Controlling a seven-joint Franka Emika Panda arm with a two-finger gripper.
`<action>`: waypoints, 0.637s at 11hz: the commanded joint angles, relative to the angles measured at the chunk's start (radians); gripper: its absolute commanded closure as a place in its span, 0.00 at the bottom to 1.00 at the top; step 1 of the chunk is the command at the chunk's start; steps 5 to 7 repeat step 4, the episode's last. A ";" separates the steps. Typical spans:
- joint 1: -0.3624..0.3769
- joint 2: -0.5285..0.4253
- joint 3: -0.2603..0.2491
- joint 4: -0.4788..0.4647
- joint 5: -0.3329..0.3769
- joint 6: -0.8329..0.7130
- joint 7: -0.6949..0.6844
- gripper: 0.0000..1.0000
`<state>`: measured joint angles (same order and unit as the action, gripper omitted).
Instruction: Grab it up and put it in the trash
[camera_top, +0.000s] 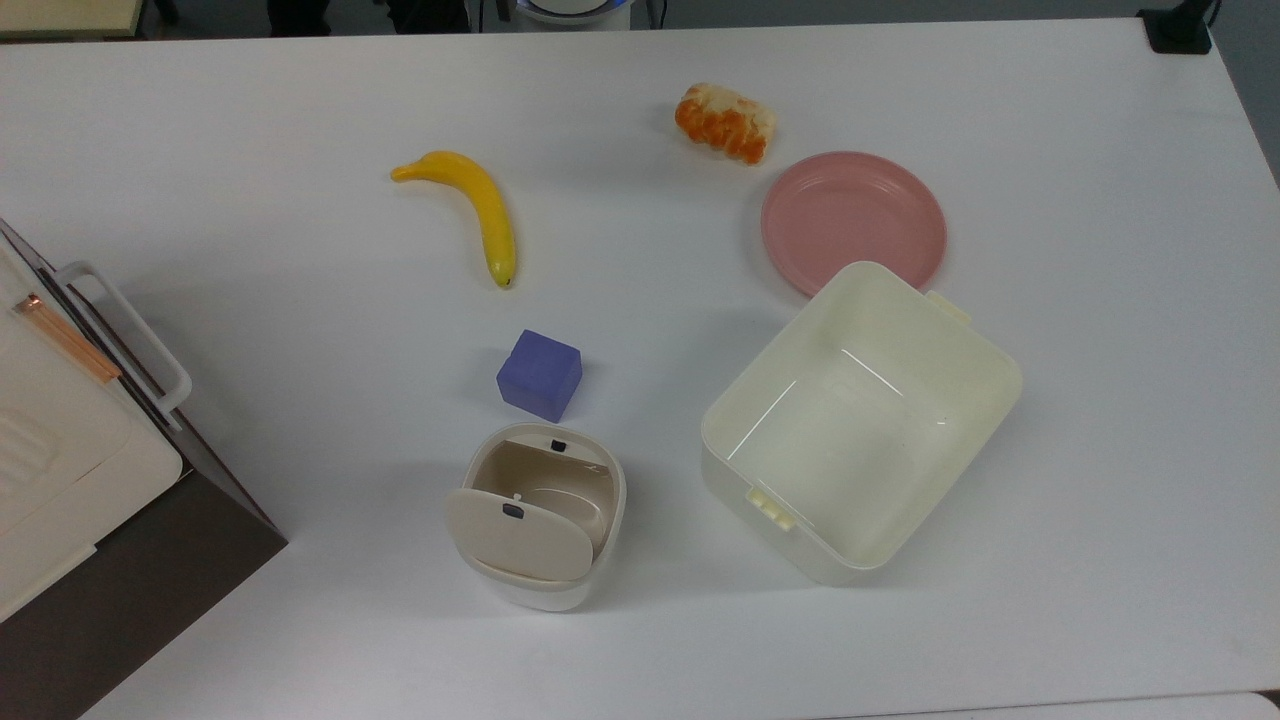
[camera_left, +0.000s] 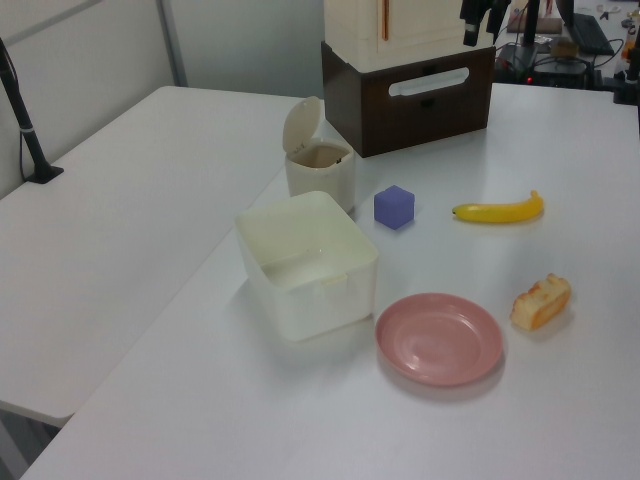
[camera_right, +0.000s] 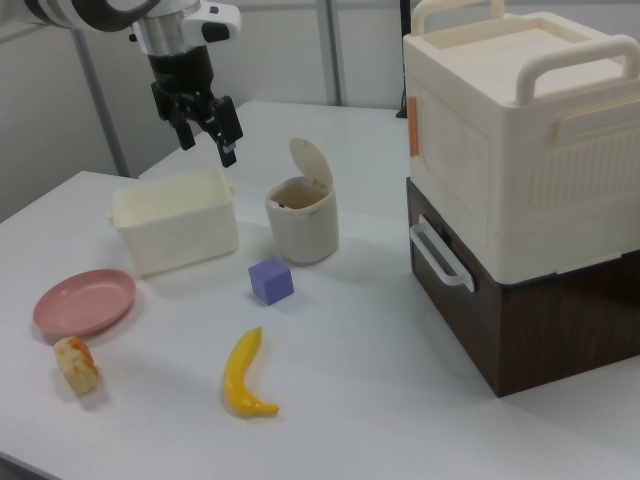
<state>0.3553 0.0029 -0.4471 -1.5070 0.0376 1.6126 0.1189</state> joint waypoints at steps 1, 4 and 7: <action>0.007 -0.003 0.004 -0.021 0.001 0.044 -0.008 0.00; 0.007 -0.003 0.002 -0.021 0.001 0.043 -0.016 0.00; 0.007 -0.003 0.002 -0.021 0.001 0.043 -0.016 0.00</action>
